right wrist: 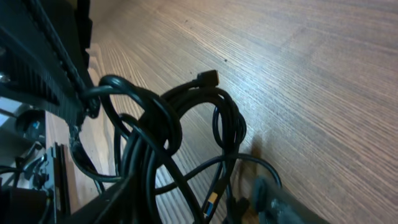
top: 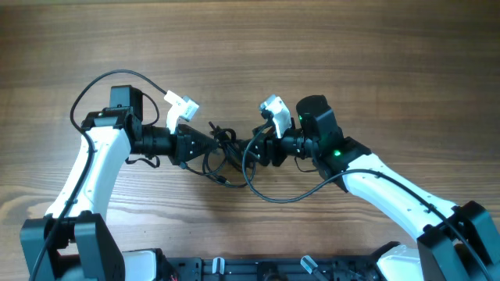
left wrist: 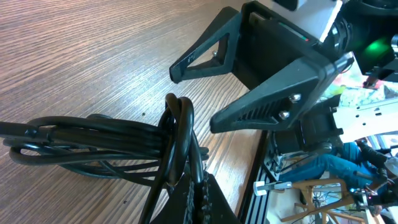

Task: Untangle cables

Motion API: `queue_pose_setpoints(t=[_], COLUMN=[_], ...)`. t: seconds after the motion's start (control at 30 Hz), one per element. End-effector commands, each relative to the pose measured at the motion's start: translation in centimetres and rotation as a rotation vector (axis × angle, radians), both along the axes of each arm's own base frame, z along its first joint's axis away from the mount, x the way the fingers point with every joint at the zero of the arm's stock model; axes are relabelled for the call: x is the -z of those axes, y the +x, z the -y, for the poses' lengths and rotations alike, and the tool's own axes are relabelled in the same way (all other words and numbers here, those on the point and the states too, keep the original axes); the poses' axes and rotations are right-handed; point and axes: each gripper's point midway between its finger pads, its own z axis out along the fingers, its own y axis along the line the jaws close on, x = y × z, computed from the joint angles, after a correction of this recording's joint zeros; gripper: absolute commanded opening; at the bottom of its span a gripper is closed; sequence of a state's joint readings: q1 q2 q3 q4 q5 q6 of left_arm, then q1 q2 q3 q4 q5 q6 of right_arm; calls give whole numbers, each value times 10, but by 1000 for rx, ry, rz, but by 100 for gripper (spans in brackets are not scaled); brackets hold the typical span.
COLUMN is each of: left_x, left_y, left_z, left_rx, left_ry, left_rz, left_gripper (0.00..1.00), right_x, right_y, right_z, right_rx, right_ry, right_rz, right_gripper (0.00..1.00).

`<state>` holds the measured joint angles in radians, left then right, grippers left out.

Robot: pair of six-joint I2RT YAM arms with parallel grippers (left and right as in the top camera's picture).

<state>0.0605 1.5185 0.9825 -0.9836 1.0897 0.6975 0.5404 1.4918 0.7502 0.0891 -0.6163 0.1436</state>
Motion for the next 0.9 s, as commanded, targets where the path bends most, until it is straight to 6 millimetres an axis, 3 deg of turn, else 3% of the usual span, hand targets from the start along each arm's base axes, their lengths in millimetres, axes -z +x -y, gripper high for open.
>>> queue_pose_setpoints(t=[0.0, 0.2, 0.3, 0.43, 0.5, 0.63, 0.8, 0.87], left_x=[-4, -4, -4, -4, -4, -3, -2, -2], left_y=[0, 0, 0, 0, 0, 0, 1, 1], left_z=[2, 2, 2, 2, 2, 1, 1, 1], left_rx=[-2, -2, -2, -2, -2, -3, -4, -4], left_ry=[-32, -32, -32, -32, -32, -27, -20, -20], left_rz=[-6, -6, -6, -6, -6, -6, -6, -3], left_gripper=[4, 4, 4, 4, 4, 4, 4, 4], right_x=[8, 46, 47, 37, 32, 13, -21, -25], right_y=[-1, -5, 3, 12, 23, 43, 52, 59], right_z=[2, -5, -11, -13, -6, 21, 52, 66], right_rx=[-12, -26, -1, 15, 94, 189, 164, 197], right_ry=[-29, -62, -30, 6, 50, 142, 281, 315], right_rz=[31, -58, -64, -29, -94, -175, -206, -246], right_gripper=[59, 54, 50, 15, 6, 4, 4, 4])
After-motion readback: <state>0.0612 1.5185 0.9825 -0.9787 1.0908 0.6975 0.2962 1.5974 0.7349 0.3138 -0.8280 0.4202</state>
